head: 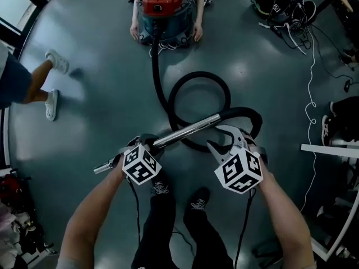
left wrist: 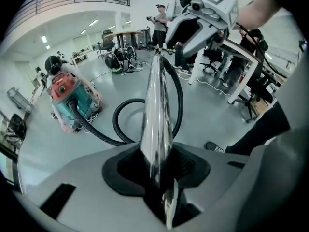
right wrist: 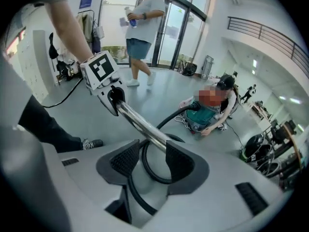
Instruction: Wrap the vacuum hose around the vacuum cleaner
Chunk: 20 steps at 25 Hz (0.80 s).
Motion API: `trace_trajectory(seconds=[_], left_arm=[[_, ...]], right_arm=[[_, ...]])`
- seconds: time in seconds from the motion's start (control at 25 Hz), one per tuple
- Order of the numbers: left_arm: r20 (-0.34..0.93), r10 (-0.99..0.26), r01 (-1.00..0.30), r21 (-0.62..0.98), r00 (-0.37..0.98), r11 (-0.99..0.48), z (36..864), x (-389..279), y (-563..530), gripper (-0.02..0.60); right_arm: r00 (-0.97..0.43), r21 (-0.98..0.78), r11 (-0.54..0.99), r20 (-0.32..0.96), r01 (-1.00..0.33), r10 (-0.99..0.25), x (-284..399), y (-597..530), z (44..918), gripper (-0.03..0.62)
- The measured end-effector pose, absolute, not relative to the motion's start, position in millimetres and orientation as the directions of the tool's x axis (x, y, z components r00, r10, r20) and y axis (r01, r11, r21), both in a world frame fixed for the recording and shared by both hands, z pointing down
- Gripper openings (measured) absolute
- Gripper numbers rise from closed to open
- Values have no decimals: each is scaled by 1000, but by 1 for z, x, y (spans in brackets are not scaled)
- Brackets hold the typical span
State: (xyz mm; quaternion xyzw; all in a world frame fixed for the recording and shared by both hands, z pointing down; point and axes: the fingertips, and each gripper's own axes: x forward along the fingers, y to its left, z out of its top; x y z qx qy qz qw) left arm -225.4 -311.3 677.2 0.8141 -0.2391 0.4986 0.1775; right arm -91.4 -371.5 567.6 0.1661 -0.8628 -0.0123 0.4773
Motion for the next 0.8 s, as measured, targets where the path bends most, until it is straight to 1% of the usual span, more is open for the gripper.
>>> trace_trajectory(seconds=[0.12,0.24,0.4,0.52,0.68,0.8], left_arm=[[874,-226,-622,106,431,-776,690,-230,-321,147],[852,-235,-677,175,469,-715,707,-234,-326,147],[820,-276,-732,233,502,-640,732,-238,-345,147],[804,-297,-766,277,516,-579,755,-238,-357,147],[783,-320,-795,336,533,-505,784,-233,-371,147],[762,-362,-816,359,537,-454,800,-221,-389,147]], right_arm=[[-490,97,923,824,-374,-285,-95,-361,586,173],[-500,-7,899,833,-437,-237,-105,-340,613,173],[-514,-97,871,836,-482,-191,-115,-321,648,173],[-518,-137,844,836,-519,-183,-115,-320,678,173],[-558,-242,778,814,-580,-163,-123,-319,719,173],[-592,-290,757,791,-585,-153,-128,-322,748,173]])
